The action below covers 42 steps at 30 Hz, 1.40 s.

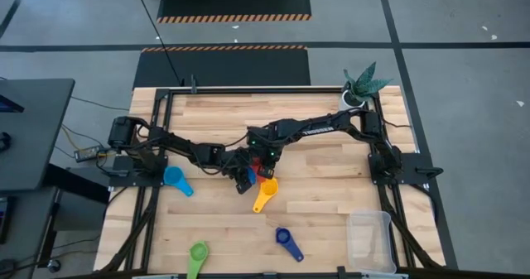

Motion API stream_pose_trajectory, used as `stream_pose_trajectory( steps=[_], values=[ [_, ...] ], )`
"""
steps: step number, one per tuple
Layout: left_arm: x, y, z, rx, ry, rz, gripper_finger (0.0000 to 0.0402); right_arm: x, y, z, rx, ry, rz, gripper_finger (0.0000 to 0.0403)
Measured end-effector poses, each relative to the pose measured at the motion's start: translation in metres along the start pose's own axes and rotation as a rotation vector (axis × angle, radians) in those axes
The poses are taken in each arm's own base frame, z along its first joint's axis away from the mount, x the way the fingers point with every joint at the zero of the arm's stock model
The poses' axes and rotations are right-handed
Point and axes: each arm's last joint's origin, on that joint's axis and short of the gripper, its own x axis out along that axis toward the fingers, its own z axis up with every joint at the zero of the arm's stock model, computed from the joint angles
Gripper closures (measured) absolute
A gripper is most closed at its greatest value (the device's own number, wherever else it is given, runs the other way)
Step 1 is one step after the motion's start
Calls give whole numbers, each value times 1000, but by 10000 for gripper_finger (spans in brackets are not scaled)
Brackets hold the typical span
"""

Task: Nest measuring cups in basket
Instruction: Stack the red measuring cup on top of the blue measuring cup, then stack the light blue measuring cup on top of the red measuring cup

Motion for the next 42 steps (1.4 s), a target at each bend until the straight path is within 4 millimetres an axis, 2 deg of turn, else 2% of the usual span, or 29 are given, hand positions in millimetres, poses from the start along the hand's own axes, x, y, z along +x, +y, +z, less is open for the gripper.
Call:
stream_pose_trajectory(
  steps=[10,15,25,30,35,42],
  values=[
    [0,6,3,0,-6,11,391,-2,-2,4,15,-40,24,402],
    [0,6,3,30,1,0,390,-5,-6,3,-32,-22,25,399],
    [-1,7,-1,78,69,-34,390,-7,-10,3,-66,-4,67,346],
    [-4,7,-5,43,143,-72,390,-7,-11,-3,-103,54,59,327],
    [-15,7,-10,1,222,-71,391,-11,-11,-14,-144,153,68,331],
    [-47,6,-15,-79,310,-56,391,-32,3,-25,-163,216,98,334]
  ],
)
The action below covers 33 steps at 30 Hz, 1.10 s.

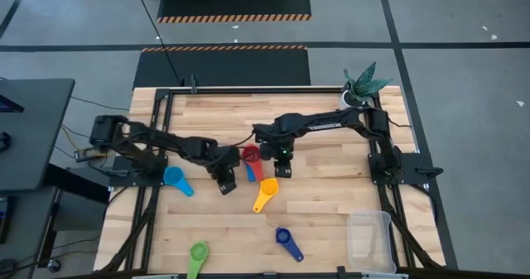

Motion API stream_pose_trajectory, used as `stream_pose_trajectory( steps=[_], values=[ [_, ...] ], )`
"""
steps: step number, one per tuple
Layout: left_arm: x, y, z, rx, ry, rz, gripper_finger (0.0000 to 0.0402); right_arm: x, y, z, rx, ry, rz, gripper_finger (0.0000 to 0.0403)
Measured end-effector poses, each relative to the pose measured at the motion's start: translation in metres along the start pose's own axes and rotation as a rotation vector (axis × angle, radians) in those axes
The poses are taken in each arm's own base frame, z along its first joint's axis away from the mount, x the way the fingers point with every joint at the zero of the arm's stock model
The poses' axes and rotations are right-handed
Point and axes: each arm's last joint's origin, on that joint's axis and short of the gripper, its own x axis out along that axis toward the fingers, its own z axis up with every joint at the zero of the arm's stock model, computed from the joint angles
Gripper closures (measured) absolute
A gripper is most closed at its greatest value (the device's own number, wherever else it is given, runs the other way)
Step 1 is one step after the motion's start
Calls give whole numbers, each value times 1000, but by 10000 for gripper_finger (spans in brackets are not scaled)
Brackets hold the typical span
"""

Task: Nest measuring cups in basket
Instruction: Stack the light blue measuring cup on top of the red measuring cup

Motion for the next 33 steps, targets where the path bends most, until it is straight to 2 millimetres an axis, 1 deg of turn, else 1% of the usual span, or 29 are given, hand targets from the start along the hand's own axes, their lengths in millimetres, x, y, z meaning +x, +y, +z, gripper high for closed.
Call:
stream_pose_trajectory(
  steps=[2,4,10,12,17,25,30,33],
  values=[
    [-12,-2,-5,-46,23,-14,391,-5,7,-2,-9,3,0,334],
    [-22,-6,-6,-76,7,-53,391,-10,14,-5,-19,0,1,334],
    [-52,-14,-18,-168,-39,-62,392,-28,34,-11,-47,-27,0,338],
    [-60,-15,-23,-222,-49,-46,397,-35,39,-14,-48,-43,-8,344],
    [-81,-14,-46,-369,-21,42,399,-53,51,-20,-76,-91,-35,360],
    [-106,-9,-79,-574,49,157,400,-78,62,-27,-56,-186,-61,371],
    [-114,-5,-92,-675,51,226,401,-85,65,-28,-68,-230,-69,371],
    [-115,-5,-95,-675,68,241,399,-86,65,-25,-79,-253,-69,371]
  ],
)
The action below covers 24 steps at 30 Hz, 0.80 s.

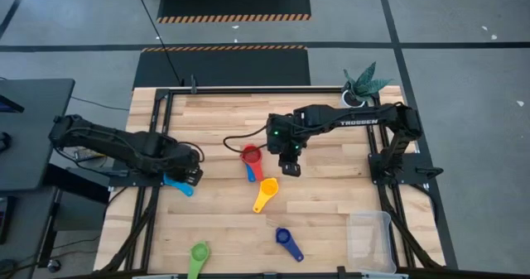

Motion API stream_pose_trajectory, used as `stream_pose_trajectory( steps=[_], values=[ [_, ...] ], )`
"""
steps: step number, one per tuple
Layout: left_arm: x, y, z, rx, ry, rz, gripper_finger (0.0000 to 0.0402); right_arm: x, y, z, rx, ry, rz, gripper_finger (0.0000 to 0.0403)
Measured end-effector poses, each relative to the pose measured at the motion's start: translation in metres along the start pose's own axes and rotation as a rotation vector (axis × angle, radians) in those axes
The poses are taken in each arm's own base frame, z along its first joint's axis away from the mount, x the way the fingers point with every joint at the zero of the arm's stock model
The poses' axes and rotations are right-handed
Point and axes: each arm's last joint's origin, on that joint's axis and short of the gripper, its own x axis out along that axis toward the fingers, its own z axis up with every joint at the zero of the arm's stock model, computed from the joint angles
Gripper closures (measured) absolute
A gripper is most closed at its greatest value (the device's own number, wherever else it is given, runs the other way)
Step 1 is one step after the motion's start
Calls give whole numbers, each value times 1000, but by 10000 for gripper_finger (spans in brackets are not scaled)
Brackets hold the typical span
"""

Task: Nest measuring cups in basket
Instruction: Stack the light blue measuring cup on top of the red measuring cup

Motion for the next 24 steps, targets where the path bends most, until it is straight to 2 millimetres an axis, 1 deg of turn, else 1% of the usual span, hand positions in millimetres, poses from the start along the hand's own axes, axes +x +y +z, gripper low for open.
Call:
stream_pose_trajectory(
  steps=[4,7,13,16,20,24],
  values=[
    [2,2,-1,65,3,42,379,0,0,3,-19,-28,2,371],
    [4,2,-1,61,-1,76,358,0,0,3,-27,-35,2,371],
    [5,4,0,-80,-30,125,312,0,0,6,-37,-58,3,371],
    [8,3,2,-186,-70,149,296,-1,1,8,-44,-78,5,371],
    [13,2,4,-324,-124,178,290,-1,1,9,-49,-92,5,371],
    [26,5,6,-385,-144,239,290,-1,1,9,-50,-95,6,371]
  ],
)
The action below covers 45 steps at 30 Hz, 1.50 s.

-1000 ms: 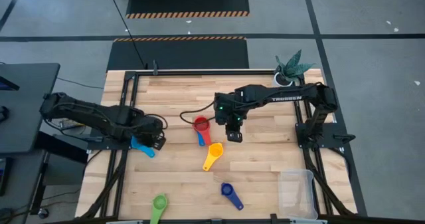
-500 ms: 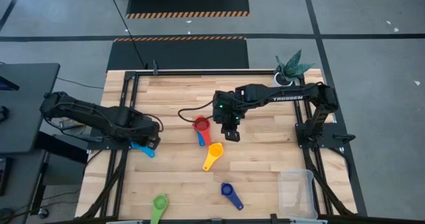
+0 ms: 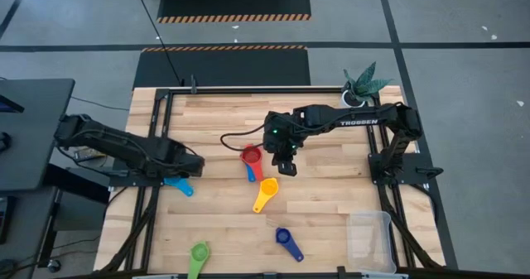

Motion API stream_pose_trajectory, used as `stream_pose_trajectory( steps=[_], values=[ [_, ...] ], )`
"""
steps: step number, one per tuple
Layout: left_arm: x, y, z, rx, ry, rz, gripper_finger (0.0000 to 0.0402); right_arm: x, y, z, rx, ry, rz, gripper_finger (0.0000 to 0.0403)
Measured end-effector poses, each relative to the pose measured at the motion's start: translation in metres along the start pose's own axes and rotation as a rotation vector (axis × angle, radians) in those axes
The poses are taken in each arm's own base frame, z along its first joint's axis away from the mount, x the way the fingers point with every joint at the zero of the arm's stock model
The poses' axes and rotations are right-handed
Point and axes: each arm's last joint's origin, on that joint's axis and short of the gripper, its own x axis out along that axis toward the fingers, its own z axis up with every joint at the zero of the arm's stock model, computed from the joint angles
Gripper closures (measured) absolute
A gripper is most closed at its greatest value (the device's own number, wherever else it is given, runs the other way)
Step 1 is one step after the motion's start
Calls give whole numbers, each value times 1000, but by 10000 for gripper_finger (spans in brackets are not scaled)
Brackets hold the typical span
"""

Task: Nest measuring cups in basket
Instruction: Stack the light blue measuring cup on top of the red measuring cup

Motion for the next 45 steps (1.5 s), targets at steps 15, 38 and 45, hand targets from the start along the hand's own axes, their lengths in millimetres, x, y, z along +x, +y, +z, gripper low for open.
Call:
stream_pose_trajectory(
  steps=[15,38,45],
  values=[
    [22,-11,0,-177,-93,91,290,0,0,0,-7,-1,0,372],
    [58,-23,3,43,-69,16,389,0,0,4,-49,-43,1,372],
    [29,-46,-1,148,-43,-101,394,-12,4,3,-72,-58,1,372]
  ],
)
